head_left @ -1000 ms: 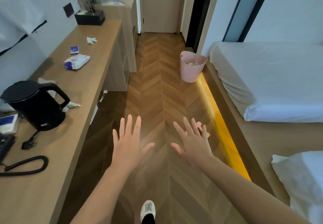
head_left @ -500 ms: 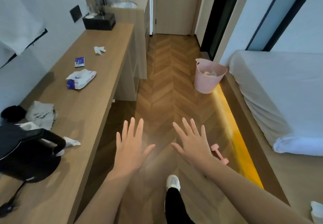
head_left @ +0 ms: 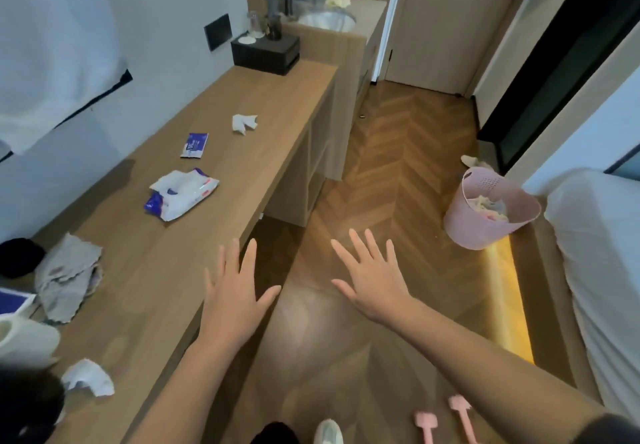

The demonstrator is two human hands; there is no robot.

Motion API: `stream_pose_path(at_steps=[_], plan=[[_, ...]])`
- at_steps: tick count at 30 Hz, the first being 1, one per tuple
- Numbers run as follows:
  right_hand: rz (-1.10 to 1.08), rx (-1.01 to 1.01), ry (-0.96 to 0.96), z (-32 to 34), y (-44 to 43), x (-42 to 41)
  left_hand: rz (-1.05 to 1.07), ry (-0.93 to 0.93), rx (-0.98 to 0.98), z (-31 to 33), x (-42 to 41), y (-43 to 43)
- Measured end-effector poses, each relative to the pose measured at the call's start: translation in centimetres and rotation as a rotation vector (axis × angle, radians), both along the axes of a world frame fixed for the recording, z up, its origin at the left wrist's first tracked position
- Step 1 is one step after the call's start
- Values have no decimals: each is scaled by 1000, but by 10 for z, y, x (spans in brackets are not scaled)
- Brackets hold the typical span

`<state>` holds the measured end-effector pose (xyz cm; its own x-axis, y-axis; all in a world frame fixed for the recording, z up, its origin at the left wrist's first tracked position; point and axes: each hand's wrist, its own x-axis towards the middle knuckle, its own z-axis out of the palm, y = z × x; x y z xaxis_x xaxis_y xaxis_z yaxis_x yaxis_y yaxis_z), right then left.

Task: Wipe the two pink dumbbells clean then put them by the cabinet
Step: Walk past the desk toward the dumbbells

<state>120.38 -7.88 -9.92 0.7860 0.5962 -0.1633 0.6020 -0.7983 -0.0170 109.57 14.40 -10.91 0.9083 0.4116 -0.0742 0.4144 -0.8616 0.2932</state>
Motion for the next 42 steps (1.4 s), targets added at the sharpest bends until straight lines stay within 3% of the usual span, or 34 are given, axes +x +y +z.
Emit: stream_pose_path(at_steps=[12,20,37,42], plan=[[257,14,118,-32,153,147,253,95,-77,-35,102,113],[312,8,226,-43,260,231,310,184,-1,-42,168,197],[825,-94,346,-83,426,297,728,298,-115,-69,202,247],[883,-32,353,-90,452,301,810,283,-133,-74,220,268]])
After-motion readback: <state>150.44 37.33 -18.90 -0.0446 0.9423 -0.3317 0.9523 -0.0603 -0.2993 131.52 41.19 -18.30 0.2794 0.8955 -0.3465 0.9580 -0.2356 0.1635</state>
